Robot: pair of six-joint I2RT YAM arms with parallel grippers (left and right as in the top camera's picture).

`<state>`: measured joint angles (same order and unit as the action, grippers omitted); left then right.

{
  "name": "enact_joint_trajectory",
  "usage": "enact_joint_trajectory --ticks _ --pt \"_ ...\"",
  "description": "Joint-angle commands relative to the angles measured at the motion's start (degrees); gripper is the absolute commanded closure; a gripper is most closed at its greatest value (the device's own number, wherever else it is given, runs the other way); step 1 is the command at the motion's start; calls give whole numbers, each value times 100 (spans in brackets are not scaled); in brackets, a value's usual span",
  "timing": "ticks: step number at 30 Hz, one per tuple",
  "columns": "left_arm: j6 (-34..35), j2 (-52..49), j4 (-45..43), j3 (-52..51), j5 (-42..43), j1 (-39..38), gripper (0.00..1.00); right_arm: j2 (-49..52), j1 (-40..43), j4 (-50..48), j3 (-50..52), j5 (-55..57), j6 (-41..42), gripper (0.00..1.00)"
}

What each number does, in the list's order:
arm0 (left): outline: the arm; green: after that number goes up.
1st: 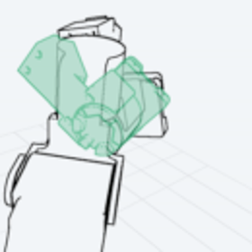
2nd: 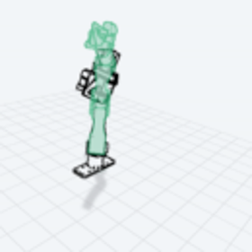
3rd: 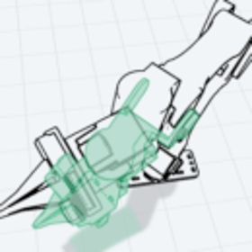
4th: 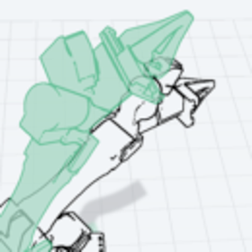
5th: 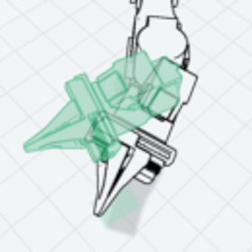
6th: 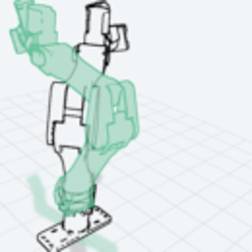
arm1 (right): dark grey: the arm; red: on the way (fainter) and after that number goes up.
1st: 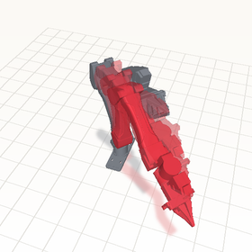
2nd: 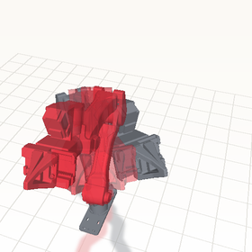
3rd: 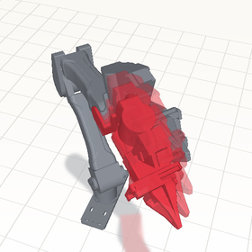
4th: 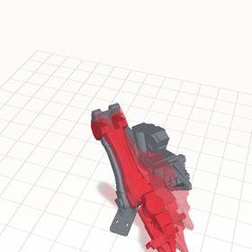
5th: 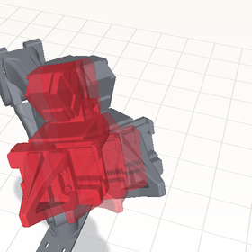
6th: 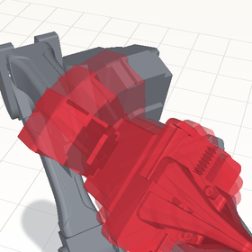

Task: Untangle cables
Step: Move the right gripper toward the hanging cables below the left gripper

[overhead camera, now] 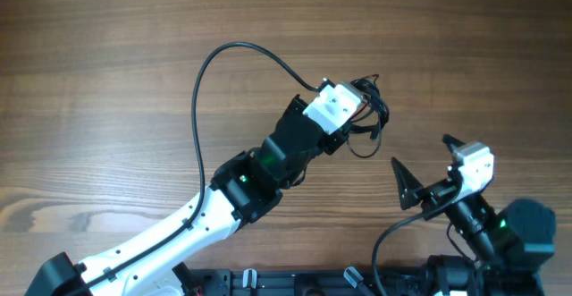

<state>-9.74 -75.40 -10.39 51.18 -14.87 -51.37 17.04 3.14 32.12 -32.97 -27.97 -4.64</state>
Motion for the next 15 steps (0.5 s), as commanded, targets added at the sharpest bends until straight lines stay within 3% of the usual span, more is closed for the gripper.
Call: enact_joint_trajectory --ticks 1,4,9,12,15 --pt "743 131 -52 55 48 -28 96 356 -28 -245 -323 -586 155 0" --pt "1217 131 15 55 52 -28 96 352 -28 -564 -326 -1095 339 1" --pt "1971 131 157 55 46 -195 96 354 -28 -1165 -323 -1399 1099 35" --pt "2406 131 162 55 31 -352 96 354 -28 -1360 -323 -933 1794 38" --pt "2522 136 168 55 33 -402 96 356 -28 -1158 -323 -721 1519 38"
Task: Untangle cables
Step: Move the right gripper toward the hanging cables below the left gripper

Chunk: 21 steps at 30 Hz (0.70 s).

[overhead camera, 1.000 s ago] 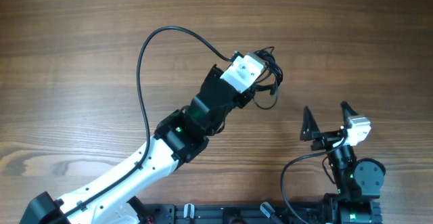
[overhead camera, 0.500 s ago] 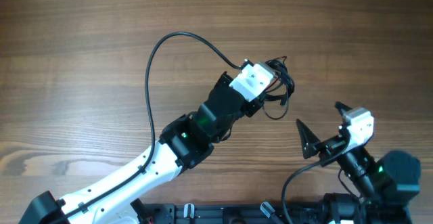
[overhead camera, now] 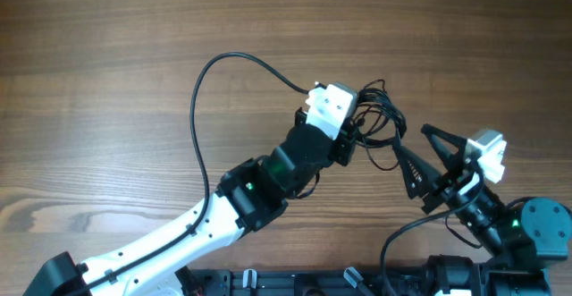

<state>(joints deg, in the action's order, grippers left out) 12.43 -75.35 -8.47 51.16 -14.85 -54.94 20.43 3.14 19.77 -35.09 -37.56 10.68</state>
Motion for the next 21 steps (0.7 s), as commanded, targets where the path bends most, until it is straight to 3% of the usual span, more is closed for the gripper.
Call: enact_joint_trajectory --ticks 1,7,10,13,18,21 --pt "306 160 52 74 33 -46 96 33 -28 160 -111 240 -485 39" --pt "278 219 1897 1099 52 -46 96 463 -28 374 -111 229 -2747 43" --pt "168 219 2026 1290 199 -46 96 776 -28 487 -111 -330 -3327 45" --pt "153 219 2024 1290 546 -46 96 946 -28 476 -111 -411 -3340 52" --pt "153 219 1923 1290 791 -195 96 1088 -28 450 -111 133 -3381 78" --pt "151 219 1827 1290 822 -365 96 1093 -28 448 -107 396 -3379 80"
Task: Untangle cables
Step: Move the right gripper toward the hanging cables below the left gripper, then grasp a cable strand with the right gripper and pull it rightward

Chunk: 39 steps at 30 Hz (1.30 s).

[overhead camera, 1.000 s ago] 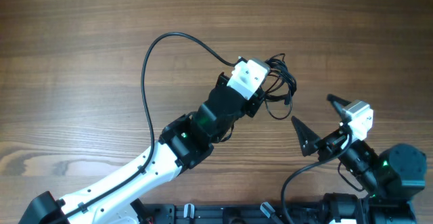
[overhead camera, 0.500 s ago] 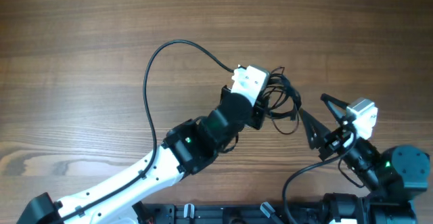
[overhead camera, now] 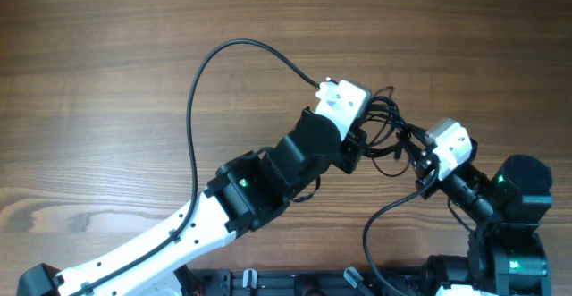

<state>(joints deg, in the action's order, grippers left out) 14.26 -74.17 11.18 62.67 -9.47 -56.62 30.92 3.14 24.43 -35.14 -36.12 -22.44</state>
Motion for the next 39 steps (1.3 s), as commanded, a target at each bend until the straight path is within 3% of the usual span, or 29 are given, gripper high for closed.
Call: enact_joint_trajectory --ticks 1,3,4,6,10,14,16,21,25,33,39 --pt "-33 101 -190 138 286 -262 96 44 -28 -17 -103 293 -61 79" --pt "-33 101 -293 138 284 -402 96 44 -28 -11 -101 592 17 75" --pt "-33 101 -321 138 284 -472 96 44 -28 -7 -96 728 15 65" --pt "-31 101 -323 138 284 -505 96 44 -28 7 -96 787 46 64" --pt "-22 101 -323 138 232 -498 96 44 -28 9 -96 951 208 82" --pt "468 101 -323 138 -616 -498 96 44 -28 59 -96 531 140 94" --pt "472 101 -323 138 -966 -446 96 44 -28 90 -96 -275 -221 96" --pt "1200 101 -286 138 -944 68 96 42 -28 273 -96 -1305 -778 95" --pt "1193 101 -4 136 -946 275 96 42 -28 15 -98 -2037 -933 96" --pt "1150 98 868 136 -946 413 96 42 -28 -1799 -98 -2100 1318 95" --pt "1150 98 1032 136 -949 413 96 42 -28 -2096 -96 -1425 2354 96"
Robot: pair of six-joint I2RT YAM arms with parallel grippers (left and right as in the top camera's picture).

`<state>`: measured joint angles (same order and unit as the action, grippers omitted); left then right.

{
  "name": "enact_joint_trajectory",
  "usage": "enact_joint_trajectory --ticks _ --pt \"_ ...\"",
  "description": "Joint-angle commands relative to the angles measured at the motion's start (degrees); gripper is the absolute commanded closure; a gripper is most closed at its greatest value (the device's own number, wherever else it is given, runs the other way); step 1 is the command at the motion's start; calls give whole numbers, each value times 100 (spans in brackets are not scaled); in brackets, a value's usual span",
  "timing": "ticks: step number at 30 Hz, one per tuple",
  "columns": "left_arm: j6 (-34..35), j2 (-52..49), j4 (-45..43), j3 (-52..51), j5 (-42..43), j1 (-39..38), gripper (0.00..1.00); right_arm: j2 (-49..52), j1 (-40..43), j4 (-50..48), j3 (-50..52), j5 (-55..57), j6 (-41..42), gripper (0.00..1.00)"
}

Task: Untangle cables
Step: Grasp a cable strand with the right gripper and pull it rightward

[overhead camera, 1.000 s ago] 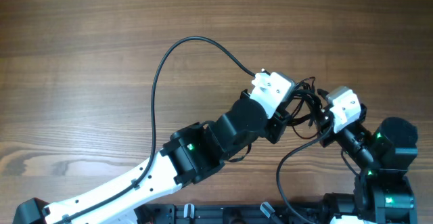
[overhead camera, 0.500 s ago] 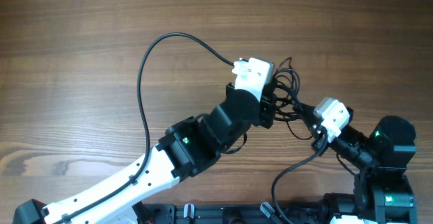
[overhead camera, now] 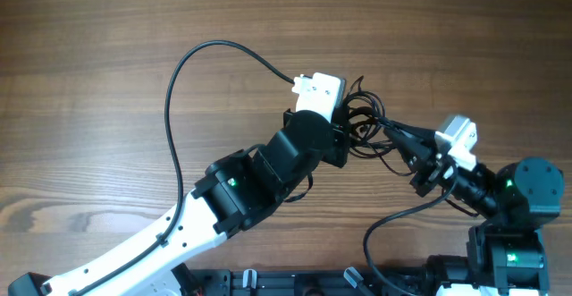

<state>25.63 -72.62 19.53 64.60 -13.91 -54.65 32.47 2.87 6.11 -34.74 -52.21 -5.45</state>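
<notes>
A small knot of thin black cables sits just right of the table's middle. My left gripper is mostly hidden under its white wrist camera and appears shut on the left side of the knot. My right gripper reaches in from the right. Its dark fingers are drawn together into a narrow wedge, shut on strands at the knot's right edge. Loops of cable sag between the two grippers.
The wooden table fills the view. A long black lead arcs from the left wrist camera out to the left and back to the arm. Another lead curls below the right arm. The arm bases stand along the front edge.
The left gripper has shifted left and slightly up with the knot. The right wrist has drawn back to the right, its fingers stretched out to the knot, which looks pulled wider.
The left gripper held the knot while the right gripper stood open and apart at the right. Then the right gripper, still open, came close to the knot. Then it was at the knot's right side. Now both grippers hold the knot and stand farther apart.
</notes>
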Motion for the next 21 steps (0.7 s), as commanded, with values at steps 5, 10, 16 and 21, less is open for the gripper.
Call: enact_joint_trajectory --ticks 5,10,16,21 --pt "11 -55 173 -57 -503 216 96 -111 -2 -153 -136 1508 1873 95" --pt "-339 -52 166 -57 -501 216 96 -111 -2 450 -136 2852 3088 94" --pt "-1156 138 28 -57 -525 216 96 -111 -2 1115 -136 3768 3696 69" --pt "-1646 262 -101 -57 -525 216 96 -111 -2 1058 -136 3228 2546 44"
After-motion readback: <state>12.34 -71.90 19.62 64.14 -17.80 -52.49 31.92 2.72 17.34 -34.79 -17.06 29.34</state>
